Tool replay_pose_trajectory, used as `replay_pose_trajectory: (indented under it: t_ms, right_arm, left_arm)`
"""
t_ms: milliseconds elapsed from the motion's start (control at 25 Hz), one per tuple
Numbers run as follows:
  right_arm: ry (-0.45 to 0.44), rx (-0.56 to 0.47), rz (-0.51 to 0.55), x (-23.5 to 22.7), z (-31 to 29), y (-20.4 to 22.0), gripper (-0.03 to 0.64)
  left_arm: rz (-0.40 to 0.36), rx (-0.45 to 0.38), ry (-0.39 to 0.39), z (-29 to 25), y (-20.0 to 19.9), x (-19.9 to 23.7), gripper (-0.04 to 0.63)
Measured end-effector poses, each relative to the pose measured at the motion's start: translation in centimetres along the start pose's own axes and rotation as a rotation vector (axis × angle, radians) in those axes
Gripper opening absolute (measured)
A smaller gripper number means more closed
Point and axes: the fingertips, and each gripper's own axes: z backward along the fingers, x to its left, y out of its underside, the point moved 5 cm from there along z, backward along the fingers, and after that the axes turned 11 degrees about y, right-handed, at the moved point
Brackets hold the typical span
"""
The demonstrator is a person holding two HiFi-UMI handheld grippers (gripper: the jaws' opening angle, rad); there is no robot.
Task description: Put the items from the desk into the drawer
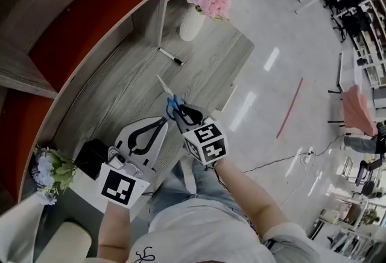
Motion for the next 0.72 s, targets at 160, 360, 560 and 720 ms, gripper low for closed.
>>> replay_pose_trajectory:
  t_ms: [160,360,560,720]
  right_arm:
    - [-0.004,-0.114,-0.046,-2.5,4.7,-1.3,0.084]
    - [-0.002,-0.254,-0.069,-6.7,10.0,-1.5,0.084]
    - [-0.001,-0.326,-0.082,-12.2,14.5,0.1,0.084]
    - [-0.005,-0.369,-0.081,-17.0,18.1,1.6,0.084]
  left_arm:
    - [-0.016,-0.017,0.027,-2.5,-1.2,-1.4,0.008]
    - [-0.062,-0.02,0.055,-7.2,-2.3,-4.1,0.008]
    - [-0.068,-0.042,0.065,-13.1,-3.7,-8.6,0.008]
    - [-0.076,-0.044,0.066,-17.9,-4.8,-12.5,0.008]
